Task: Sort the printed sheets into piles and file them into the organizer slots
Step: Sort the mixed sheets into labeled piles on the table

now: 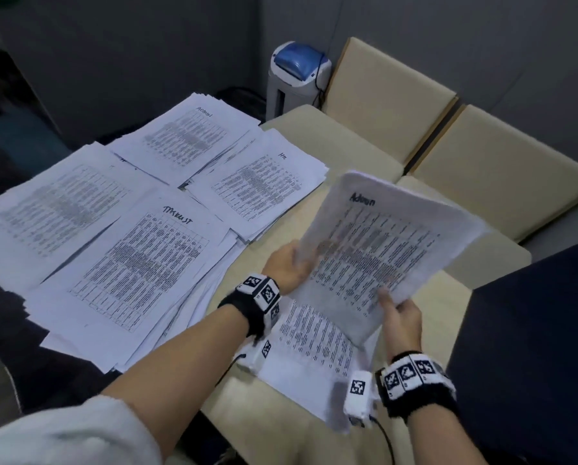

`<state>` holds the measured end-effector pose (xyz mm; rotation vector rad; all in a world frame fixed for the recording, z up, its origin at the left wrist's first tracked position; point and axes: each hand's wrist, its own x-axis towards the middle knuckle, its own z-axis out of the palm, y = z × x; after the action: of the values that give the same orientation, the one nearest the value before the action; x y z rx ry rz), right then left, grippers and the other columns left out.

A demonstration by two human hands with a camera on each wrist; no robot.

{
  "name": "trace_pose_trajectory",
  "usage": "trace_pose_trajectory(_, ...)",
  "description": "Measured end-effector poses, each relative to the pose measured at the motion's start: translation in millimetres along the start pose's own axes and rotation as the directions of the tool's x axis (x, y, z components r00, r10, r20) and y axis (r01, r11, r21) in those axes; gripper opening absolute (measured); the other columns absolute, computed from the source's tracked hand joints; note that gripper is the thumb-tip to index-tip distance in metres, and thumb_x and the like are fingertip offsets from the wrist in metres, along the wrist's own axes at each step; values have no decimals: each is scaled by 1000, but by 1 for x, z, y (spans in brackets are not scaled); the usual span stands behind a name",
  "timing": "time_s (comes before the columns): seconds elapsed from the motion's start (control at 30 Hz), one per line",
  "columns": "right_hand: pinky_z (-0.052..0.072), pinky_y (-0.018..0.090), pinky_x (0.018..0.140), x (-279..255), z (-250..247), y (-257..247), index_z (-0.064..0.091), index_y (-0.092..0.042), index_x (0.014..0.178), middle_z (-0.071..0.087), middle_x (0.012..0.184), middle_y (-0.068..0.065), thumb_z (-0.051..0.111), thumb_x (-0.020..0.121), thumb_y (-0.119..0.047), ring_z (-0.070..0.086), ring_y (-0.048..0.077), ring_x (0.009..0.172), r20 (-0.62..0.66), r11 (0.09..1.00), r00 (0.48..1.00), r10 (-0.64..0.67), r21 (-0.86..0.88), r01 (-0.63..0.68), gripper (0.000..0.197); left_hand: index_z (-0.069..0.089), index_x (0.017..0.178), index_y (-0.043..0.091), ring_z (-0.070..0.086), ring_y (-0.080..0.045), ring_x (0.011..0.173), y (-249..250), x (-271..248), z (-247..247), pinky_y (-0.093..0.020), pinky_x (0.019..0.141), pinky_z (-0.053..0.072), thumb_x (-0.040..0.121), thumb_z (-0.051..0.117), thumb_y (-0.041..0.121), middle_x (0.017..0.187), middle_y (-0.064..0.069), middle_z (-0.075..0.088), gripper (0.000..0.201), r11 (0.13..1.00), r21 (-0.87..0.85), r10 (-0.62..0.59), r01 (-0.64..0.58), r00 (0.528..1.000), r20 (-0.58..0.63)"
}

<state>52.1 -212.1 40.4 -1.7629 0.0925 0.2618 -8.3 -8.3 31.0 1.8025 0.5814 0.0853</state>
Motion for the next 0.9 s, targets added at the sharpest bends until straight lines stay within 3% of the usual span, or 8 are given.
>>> trace_pose_trajectory(0.07,50,31,74,1,4,13,61,-7,94,64,87,5,57,98,-27,64,33,96,1,992,1000,-24,-126,24,21,65,93,16,62,-25,77,-22,-2,1,-28,63,49,98,53,29,83,-2,65,19,996,84,-19,16,999,35)
trace_pose_trajectory(0.13,48,34,87,5,11,12,62,-5,109,67,105,8,55,99,-29,63,32,107,-18,991,998,-68,-121,66,26,62,89,16,60,-24,75,-31,-5,-5,-28,64,47,100,52,30,79,-3,63,21,1000,-3,-14,14,1000,17)
trace_pose_trajectory(0.27,40,42,107,0,43,-6,61,-10,118,63,124,4,61,93,-44,56,22,120,30,998,999,-45,-52,46,42,58,127,14,65,-24,106,-34,-11,-38,-42,92,53,100,51,28,118,-7,67,32,982,-175,-82,69,994,-73)
trace_pose_trajectory(0.37,43,33,92,-12,81,-11,60,-19,104,62,97,-11,50,101,-37,56,14,97,114,993,992,60,91,-71,22,61,118,13,65,-27,97,-41,-13,-85,-41,84,55,100,50,25,106,-13,68,24,968,-244,-103,62,982,-159)
trace_pose_trajectory(0.47,50,33,73,-25,123,2,64,-7,114,69,100,9,43,103,-41,64,23,86,233,964,949,211,113,-242,41,61,115,13,61,-17,82,-48,-19,-152,-28,71,52,100,51,23,91,-2,64,21,964,-262,-124,54,958,-259)
trace_pose_trajectory(0.63,51,27,52,-50,186,55,56,1,111,72,90,24,61,95,-8,66,30,69,357,930,862,360,-214,-299,18,64,108,15,59,-21,64,-80,4,-282,-26,53,52,98,55,22,80,-7,64,16,979,-181,-160,91,895,-416)
trace_pose_trajectory(0.77,42,12,39,-61,232,64,54,8,104,60,78,24,66,86,7,54,27,60,156,911,938,308,-334,-244,22,61,78,17,54,-25,66,-116,69,-380,-30,60,41,93,53,13,68,-5,59,17,990,-75,-140,119,828,-543)
trace_pose_trajectory(0.9,45,23,50,-73,258,71,66,-11,79,59,62,21,76,71,7,58,27,55,90,840,987,136,-538,-67,22,68,92,7,53,-26,69,-138,139,-435,-31,65,41,95,54,17,76,-14,61,16,982,-29,-173,189,820,-545)
